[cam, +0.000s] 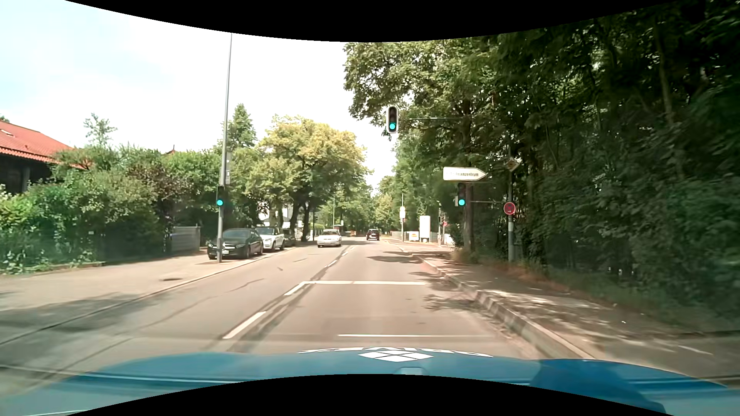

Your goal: Follow the waypoints while adhering to traffic rules and regulations

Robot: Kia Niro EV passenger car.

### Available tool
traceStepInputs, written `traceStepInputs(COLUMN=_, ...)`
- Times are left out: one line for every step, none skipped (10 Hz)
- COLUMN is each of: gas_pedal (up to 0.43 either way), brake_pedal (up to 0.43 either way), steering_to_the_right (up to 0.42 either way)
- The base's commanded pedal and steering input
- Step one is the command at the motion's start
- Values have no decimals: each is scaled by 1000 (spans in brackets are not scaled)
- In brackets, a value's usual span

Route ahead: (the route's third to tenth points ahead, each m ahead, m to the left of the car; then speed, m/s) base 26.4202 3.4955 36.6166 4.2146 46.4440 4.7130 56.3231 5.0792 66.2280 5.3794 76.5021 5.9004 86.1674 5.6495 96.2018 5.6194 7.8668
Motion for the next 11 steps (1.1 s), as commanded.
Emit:
traceStepInputs(gas_pedal=169, brake_pedal=0, steering_to_the_right=-14)
traceStepInputs(gas_pedal=169, brake_pedal=0, steering_to_the_right=-14)
traceStepInputs(gas_pedal=169, brake_pedal=0, steering_to_the_right=-14)
traceStepInputs(gas_pedal=169, brake_pedal=0, steering_to_the_right=-14)
traceStepInputs(gas_pedal=169, brake_pedal=0, steering_to_the_right=-13)
traceStepInputs(gas_pedal=169, brake_pedal=0, steering_to_the_right=-12)
traceStepInputs(gas_pedal=177, brake_pedal=0, steering_to_the_right=-11)
traceStepInputs(gas_pedal=177, brake_pedal=0, steering_to_the_right=-9)
traceStepInputs(gas_pedal=177, brake_pedal=0, steering_to_the_right=-9)
traceStepInputs(gas_pedal=177, brake_pedal=0, steering_to_the_right=-8)
traceStepInputs(gas_pedal=177, brake_pedal=0, steering_to_the_right=-8)
